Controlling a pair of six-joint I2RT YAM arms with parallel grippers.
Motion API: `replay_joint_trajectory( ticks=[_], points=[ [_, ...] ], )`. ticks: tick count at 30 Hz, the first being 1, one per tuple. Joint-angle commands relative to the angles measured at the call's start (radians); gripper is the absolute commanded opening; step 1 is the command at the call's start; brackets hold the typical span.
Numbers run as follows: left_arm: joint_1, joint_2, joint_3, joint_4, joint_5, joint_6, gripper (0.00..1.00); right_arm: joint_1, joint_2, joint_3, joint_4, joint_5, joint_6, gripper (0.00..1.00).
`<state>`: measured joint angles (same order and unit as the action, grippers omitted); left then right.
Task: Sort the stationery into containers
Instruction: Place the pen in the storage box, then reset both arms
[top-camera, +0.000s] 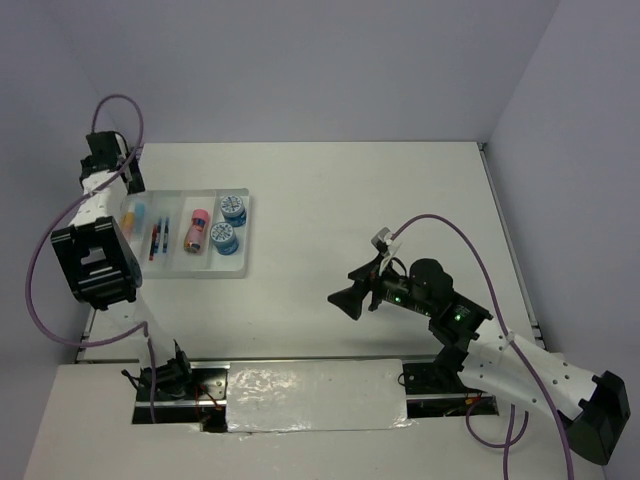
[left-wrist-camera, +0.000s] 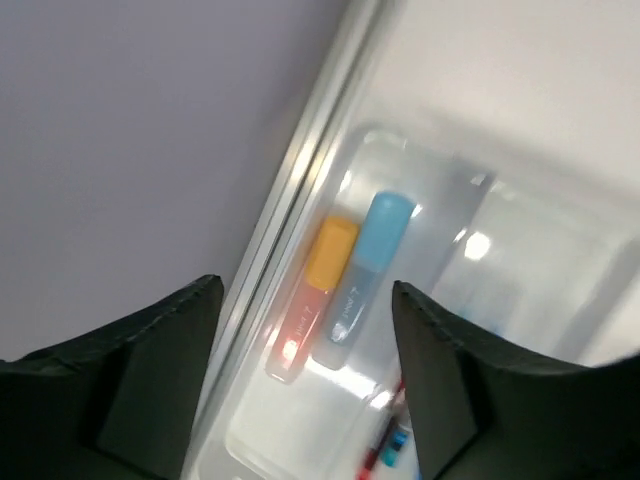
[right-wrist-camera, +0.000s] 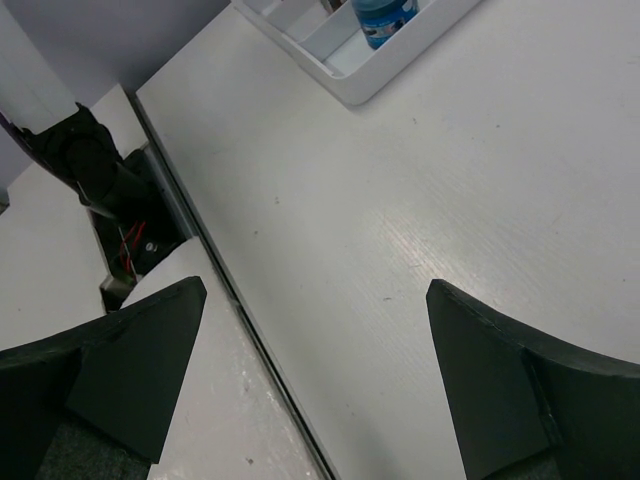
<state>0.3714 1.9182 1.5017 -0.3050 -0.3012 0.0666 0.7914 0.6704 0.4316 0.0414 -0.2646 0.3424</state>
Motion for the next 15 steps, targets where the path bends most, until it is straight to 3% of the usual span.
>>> replay_joint_trajectory(
  ticks=[1,4,8,9,11,15],
  points=[
    [-0.002,-0.174,0.140,-0.083,-0.007,-0.270,0.82,-0.001,-0.018,-0.008,0.045,0.047,-0.029,1.00],
    [-0.052,-0.339,0.103,-0.151,0.063,-0.378,0.86,-0.001,-0.063,-0.014,0.038,0.091,-0.039,1.00],
    [-0.146,-0.692,-0.128,-0.134,0.141,-0.419,0.95,-0.001,-0.167,0.038,-0.064,0.203,-0.051,1.00],
    [-0.160,-0.741,-0.164,-0.158,0.177,-0.428,0.99,-0.001,-0.179,0.092,-0.104,0.241,-0.054,1.00],
    [-0.167,-0.905,-0.283,-0.172,0.268,-0.448,0.99,0.000,-0.187,0.169,-0.257,0.370,-0.062,1.00],
    [-0.177,-1.162,-0.442,-0.193,0.324,-0.439,0.99,-0.001,-0.144,0.462,-0.547,0.562,-0.088,1.00]
  ],
)
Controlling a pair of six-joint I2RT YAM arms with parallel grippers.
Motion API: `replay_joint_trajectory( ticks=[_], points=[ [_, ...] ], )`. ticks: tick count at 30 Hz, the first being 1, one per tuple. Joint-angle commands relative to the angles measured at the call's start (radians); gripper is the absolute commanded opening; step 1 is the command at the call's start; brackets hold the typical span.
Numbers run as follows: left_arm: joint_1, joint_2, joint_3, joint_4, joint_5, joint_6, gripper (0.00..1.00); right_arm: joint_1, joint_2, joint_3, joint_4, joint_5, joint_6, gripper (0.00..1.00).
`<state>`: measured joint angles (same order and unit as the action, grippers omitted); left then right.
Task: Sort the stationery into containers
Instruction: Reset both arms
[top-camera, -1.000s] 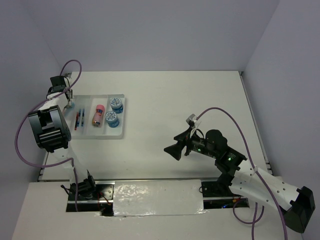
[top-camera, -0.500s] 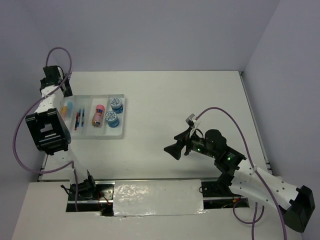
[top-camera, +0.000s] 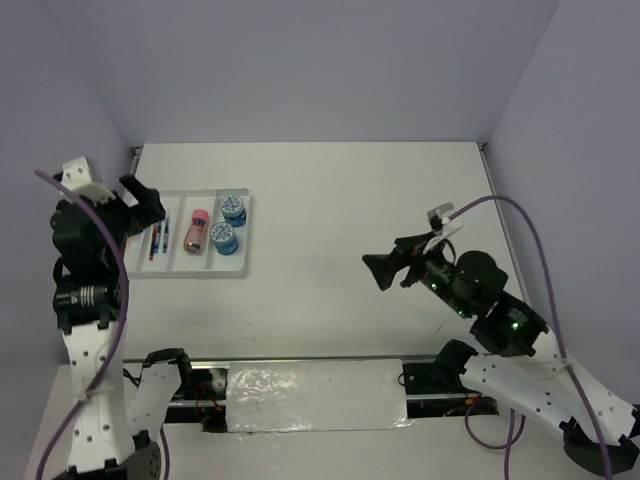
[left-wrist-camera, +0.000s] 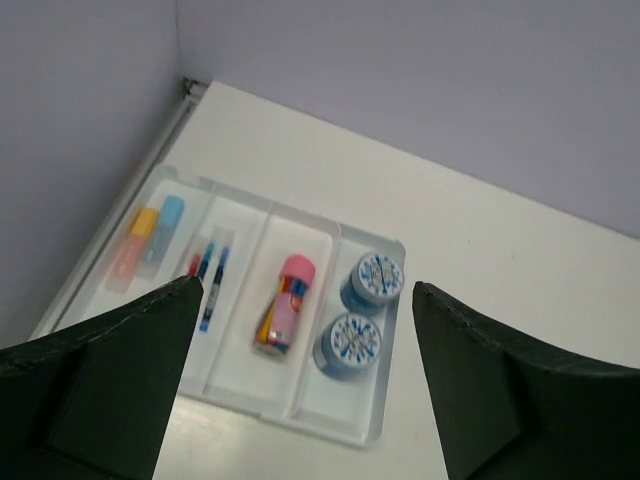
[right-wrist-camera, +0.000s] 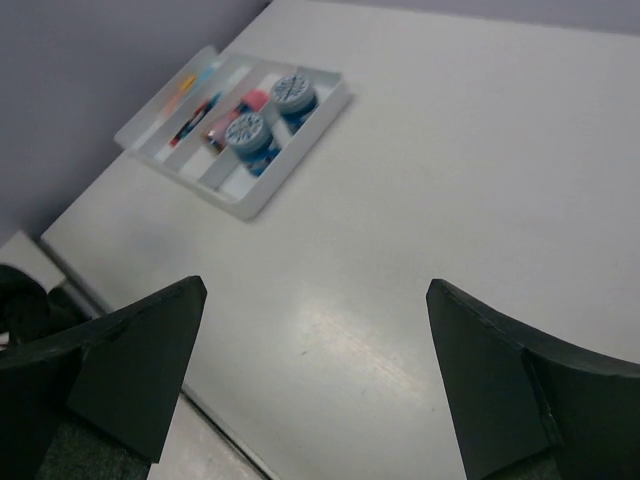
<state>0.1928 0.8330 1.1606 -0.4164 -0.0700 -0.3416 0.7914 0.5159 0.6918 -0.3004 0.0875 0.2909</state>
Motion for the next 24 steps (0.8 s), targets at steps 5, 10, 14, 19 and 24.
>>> replay_joint_trajectory(
  ticks=[5,10,14,19,24],
  points=[
    [-0.059,-0.294,-0.133,-0.277,0.026,-0.008,0.99,0.000,0.050,0.478,-0.517,0.386,-0.072,1.00],
    [-0.092,-0.464,-0.148,-0.409,0.024,0.012,0.99,-0.001,0.070,0.750,-0.733,0.460,-0.078,1.00],
    [-0.136,-0.529,-0.159,-0.513,-0.034,-0.016,0.99,-0.001,0.044,0.833,-0.818,0.443,-0.046,1.00],
    [-0.170,-0.565,-0.171,-0.527,-0.076,-0.042,0.99,-0.001,-0.062,0.691,-0.789,0.347,0.005,1.00],
    [-0.168,-0.569,-0.176,-0.522,-0.059,-0.037,0.99,-0.001,-0.112,0.618,-0.789,0.342,0.040,1.00]
  ],
)
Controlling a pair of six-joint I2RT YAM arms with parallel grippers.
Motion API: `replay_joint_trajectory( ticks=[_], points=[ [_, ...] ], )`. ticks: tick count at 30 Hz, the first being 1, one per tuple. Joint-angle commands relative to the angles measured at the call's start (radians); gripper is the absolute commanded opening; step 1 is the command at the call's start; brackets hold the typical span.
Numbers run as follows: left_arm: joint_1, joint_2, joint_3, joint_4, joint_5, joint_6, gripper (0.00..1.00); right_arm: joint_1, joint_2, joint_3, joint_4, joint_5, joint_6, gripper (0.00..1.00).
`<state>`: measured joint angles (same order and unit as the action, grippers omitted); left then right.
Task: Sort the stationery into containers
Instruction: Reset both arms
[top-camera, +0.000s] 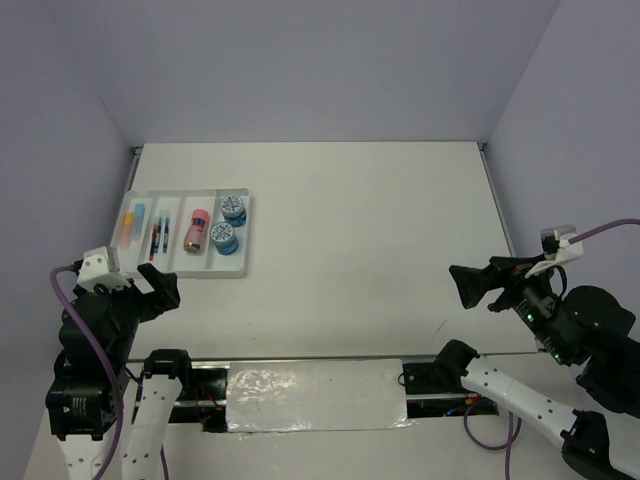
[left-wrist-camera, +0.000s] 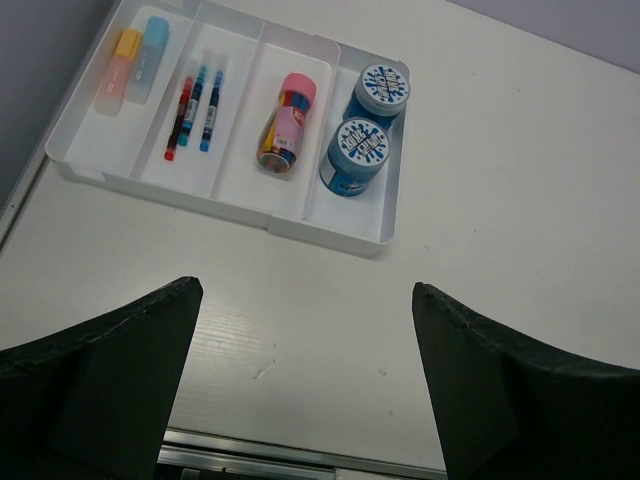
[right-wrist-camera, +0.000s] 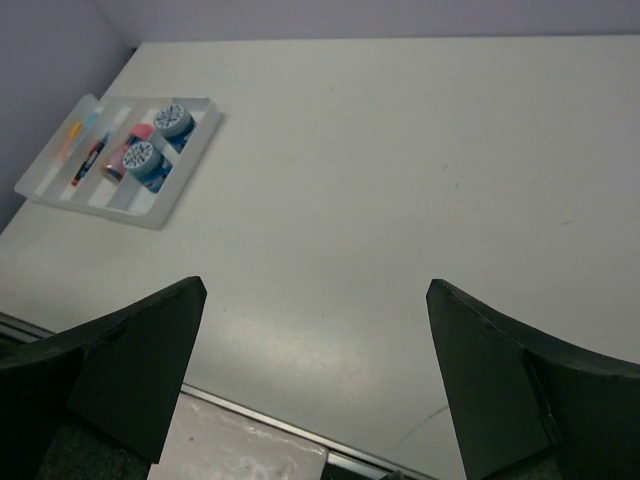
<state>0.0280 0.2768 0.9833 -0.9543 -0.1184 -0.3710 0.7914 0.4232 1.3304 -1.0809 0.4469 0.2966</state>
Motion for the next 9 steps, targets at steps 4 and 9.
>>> replay_joint_trajectory(
  ticks=[4,9],
  points=[
    [-0.005,-0.016,-0.006,0.022,0.006,-0.002,0.99,-0.001,-0.040,-0.042,-0.007,-0.010,0.045,1.00],
    [-0.003,-0.013,-0.011,0.032,0.029,0.006,0.99,0.000,-0.044,-0.079,0.015,-0.017,0.044,1.00]
  ],
)
